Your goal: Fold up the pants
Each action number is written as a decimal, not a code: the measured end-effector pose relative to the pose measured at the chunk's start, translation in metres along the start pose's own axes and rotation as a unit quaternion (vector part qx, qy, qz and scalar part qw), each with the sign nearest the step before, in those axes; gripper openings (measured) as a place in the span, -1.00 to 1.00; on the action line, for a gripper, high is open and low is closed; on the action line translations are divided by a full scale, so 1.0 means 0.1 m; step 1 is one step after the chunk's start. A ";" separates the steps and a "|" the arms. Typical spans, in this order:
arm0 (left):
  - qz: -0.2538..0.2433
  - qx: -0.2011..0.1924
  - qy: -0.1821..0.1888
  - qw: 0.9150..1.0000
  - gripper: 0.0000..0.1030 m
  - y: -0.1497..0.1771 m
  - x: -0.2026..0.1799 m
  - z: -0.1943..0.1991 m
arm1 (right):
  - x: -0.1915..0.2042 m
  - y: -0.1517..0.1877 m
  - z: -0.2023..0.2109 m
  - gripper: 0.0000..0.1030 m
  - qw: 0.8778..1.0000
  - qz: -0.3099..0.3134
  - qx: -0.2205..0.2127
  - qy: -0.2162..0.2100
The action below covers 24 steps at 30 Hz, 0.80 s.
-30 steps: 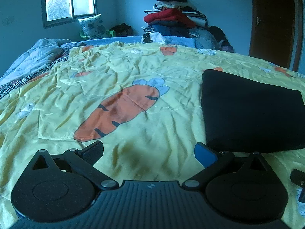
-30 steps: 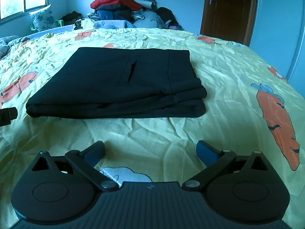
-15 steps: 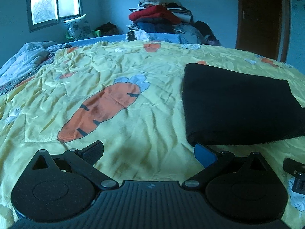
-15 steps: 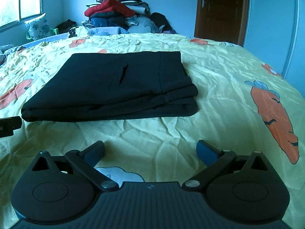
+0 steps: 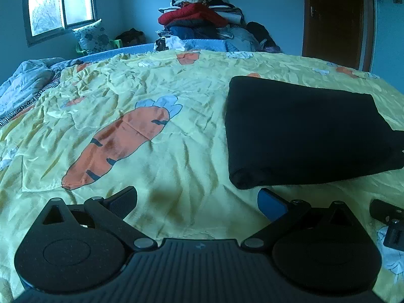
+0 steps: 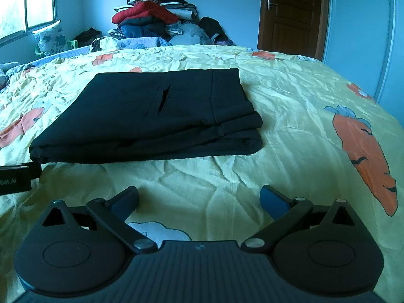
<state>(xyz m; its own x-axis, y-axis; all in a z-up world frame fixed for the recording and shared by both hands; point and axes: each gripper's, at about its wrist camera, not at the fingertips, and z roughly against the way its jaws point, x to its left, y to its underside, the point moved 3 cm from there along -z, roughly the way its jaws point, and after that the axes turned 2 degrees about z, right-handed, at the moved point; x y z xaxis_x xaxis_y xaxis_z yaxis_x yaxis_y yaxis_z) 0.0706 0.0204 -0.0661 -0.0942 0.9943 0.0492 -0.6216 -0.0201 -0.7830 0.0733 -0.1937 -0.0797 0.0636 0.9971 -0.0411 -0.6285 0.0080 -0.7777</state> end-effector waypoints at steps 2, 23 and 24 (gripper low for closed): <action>-0.002 0.001 0.001 1.000 0.99 0.01 -0.01 -0.01 | 0.00 0.00 -0.01 1.00 1.000 -0.001 0.001 0.000; 0.003 0.010 0.014 1.000 1.00 0.06 0.00 -0.08 | 0.04 0.01 -0.01 1.00 1.000 0.007 0.002 0.004; 0.003 0.010 0.014 1.000 1.00 0.06 -0.01 -0.07 | 0.04 0.01 -0.01 1.00 1.000 0.007 0.002 0.004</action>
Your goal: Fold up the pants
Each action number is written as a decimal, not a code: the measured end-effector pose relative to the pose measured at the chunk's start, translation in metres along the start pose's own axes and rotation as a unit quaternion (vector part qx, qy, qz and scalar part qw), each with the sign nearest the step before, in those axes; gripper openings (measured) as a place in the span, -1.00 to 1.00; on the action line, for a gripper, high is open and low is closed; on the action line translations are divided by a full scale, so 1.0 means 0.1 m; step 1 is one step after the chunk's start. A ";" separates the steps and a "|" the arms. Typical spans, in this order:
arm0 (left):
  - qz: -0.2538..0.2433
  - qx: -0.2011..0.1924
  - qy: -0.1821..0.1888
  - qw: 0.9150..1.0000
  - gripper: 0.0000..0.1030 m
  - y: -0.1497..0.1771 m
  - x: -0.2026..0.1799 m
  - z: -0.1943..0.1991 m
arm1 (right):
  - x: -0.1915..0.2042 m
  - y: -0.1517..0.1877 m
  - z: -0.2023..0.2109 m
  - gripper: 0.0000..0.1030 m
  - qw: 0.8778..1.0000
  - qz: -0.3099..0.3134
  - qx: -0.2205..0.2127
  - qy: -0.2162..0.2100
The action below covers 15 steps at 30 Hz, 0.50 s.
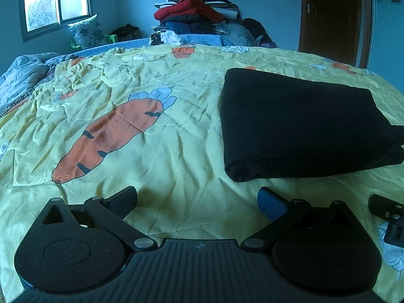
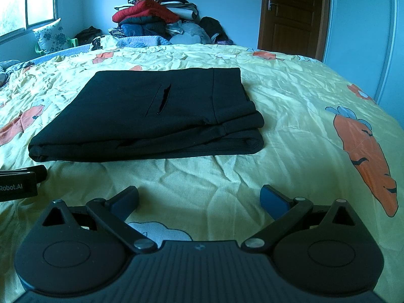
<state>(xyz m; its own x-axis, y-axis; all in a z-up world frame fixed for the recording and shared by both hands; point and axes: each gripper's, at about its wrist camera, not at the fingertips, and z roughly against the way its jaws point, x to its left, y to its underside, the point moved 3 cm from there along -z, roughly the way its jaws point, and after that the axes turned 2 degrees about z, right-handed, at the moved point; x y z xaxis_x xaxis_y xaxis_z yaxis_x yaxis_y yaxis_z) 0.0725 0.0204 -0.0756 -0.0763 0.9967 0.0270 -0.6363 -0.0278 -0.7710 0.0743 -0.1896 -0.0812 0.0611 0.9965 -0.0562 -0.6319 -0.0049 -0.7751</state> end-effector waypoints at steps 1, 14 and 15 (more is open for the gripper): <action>0.000 0.000 0.000 1.000 1.00 0.00 0.00 0.00 | 0.00 0.00 0.00 1.00 1.000 0.000 0.000 0.000; 0.019 0.008 0.015 1.000 1.00 0.01 0.04 -0.01 | 0.03 0.01 0.01 1.00 1.000 -0.002 -0.001 0.001; 0.017 0.008 0.016 1.000 1.00 0.01 0.04 -0.01 | 0.03 0.01 0.01 1.00 1.000 -0.001 -0.001 0.000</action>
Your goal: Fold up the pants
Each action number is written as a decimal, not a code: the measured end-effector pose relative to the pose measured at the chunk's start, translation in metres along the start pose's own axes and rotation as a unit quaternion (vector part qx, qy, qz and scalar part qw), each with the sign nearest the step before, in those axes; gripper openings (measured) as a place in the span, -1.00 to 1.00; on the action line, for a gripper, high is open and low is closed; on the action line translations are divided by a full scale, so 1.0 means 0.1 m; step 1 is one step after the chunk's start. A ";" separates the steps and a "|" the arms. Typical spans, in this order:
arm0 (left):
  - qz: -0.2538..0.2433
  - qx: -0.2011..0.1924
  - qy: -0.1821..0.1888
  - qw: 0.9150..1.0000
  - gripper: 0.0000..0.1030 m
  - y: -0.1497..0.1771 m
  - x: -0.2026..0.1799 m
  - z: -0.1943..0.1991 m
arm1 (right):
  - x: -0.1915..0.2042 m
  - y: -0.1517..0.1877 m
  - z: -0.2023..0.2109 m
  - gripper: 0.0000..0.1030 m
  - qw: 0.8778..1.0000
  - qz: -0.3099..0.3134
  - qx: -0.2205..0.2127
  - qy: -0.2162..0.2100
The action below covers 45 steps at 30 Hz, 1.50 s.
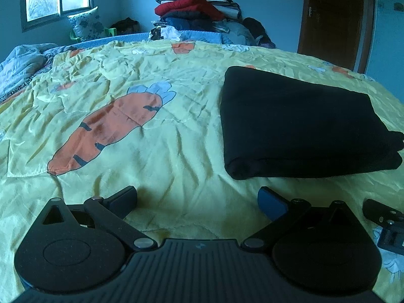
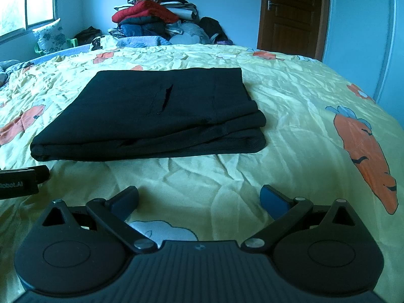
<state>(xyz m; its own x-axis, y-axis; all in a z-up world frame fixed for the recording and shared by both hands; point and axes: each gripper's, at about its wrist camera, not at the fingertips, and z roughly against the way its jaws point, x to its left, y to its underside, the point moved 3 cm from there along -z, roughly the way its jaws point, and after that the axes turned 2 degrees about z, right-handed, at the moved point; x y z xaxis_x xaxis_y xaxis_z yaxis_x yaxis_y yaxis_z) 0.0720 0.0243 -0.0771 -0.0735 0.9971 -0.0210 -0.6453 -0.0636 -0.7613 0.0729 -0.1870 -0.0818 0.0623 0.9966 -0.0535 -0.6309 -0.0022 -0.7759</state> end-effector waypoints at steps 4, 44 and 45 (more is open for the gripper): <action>-0.006 -0.001 0.003 1.000 1.00 0.02 -0.03 0.02 | -0.01 0.00 0.00 1.00 1.000 -0.001 0.000 -0.001; -0.005 0.004 0.021 1.000 1.00 0.03 -0.03 0.01 | 0.00 0.00 -0.01 1.00 1.000 -0.001 0.000 -0.002; -0.005 0.003 0.021 1.000 1.00 0.03 -0.03 0.01 | 0.00 0.00 0.00 1.00 1.000 -0.001 0.000 -0.002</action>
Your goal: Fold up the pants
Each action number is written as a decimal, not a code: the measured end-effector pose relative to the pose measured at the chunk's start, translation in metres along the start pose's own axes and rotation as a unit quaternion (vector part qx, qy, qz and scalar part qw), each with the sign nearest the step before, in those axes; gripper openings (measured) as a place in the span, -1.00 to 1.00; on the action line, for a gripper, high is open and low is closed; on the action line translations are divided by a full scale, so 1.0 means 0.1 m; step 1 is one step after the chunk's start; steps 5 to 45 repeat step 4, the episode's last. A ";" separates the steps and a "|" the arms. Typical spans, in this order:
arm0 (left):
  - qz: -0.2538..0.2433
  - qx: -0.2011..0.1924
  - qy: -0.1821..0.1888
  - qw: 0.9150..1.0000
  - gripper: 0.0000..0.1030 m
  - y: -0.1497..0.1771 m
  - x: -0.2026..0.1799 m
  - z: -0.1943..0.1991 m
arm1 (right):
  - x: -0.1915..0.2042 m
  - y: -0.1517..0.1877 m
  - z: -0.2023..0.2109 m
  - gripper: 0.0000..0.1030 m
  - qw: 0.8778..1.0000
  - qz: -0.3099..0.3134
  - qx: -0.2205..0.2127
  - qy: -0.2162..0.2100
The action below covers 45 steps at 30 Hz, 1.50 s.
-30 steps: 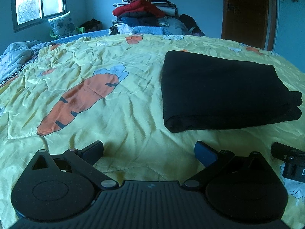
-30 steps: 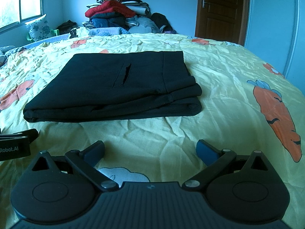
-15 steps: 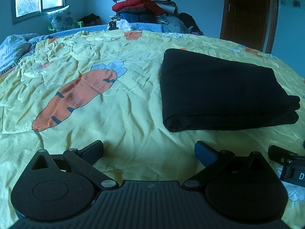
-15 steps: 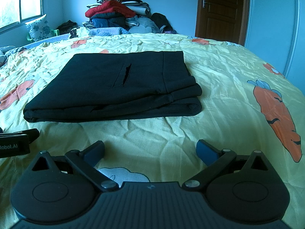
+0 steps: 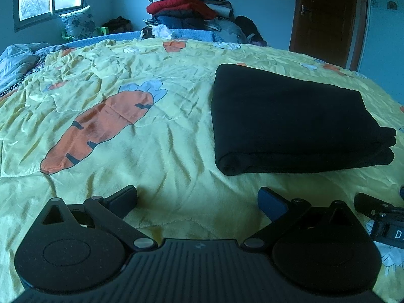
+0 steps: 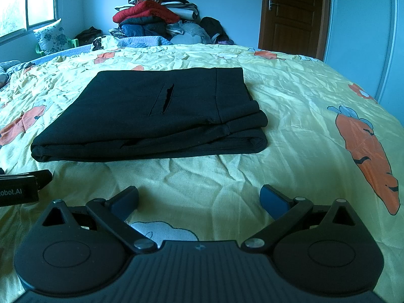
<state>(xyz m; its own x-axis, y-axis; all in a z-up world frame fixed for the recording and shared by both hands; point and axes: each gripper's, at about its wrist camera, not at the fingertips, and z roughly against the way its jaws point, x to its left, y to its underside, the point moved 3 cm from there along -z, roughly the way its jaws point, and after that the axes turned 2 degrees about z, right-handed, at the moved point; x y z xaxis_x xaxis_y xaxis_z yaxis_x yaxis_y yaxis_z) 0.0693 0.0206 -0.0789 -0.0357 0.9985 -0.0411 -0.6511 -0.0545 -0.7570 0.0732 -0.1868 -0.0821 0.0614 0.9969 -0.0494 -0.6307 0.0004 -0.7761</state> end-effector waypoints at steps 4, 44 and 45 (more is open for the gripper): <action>0.000 0.000 -0.001 1.000 1.00 0.00 0.00 0.00 | 0.00 0.00 0.00 1.00 1.000 0.000 0.000 0.000; 0.000 0.000 -0.001 1.000 1.00 0.00 0.00 0.00 | 0.00 0.00 0.00 1.00 1.000 0.000 0.000 0.000; 0.000 0.000 -0.001 1.000 1.00 0.00 0.00 0.00 | 0.00 0.00 0.00 1.00 1.000 0.000 0.000 0.000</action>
